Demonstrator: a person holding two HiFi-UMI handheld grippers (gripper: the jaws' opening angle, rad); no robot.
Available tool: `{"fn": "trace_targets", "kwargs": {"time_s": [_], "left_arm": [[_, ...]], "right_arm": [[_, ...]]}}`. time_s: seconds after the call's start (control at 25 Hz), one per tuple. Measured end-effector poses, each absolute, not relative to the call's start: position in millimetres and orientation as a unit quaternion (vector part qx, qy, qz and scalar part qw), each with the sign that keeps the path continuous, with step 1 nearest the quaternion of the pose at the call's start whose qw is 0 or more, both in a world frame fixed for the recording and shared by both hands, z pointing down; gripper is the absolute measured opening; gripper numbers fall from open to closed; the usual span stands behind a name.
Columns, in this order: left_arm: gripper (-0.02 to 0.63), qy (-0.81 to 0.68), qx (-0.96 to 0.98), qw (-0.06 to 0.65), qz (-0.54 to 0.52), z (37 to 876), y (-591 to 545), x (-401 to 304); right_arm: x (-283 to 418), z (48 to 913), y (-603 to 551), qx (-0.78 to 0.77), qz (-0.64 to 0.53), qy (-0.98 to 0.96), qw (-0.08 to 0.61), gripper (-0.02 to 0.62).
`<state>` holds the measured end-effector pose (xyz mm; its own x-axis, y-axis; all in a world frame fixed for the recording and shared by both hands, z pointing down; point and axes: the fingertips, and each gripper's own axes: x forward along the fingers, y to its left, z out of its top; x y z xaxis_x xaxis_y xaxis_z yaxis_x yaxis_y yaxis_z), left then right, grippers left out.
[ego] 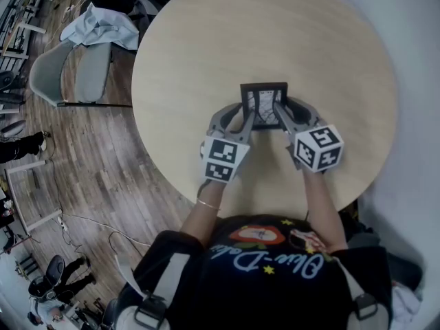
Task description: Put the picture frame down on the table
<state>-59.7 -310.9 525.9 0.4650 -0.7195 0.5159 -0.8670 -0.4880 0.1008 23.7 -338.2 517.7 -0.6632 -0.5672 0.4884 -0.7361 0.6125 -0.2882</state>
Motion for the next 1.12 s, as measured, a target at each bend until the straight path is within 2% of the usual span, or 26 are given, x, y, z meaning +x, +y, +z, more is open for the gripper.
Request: {"fn": "trace_targets", "kwargs": {"time_s": [1.12], "left_arm": [[0.101, -0.481, 0.828, 0.193, 0.216, 549, -326, -56]], "right_arm": [[30, 545, -354, 0.399, 0.230, -0.867, 0.192, 0.098]]}}
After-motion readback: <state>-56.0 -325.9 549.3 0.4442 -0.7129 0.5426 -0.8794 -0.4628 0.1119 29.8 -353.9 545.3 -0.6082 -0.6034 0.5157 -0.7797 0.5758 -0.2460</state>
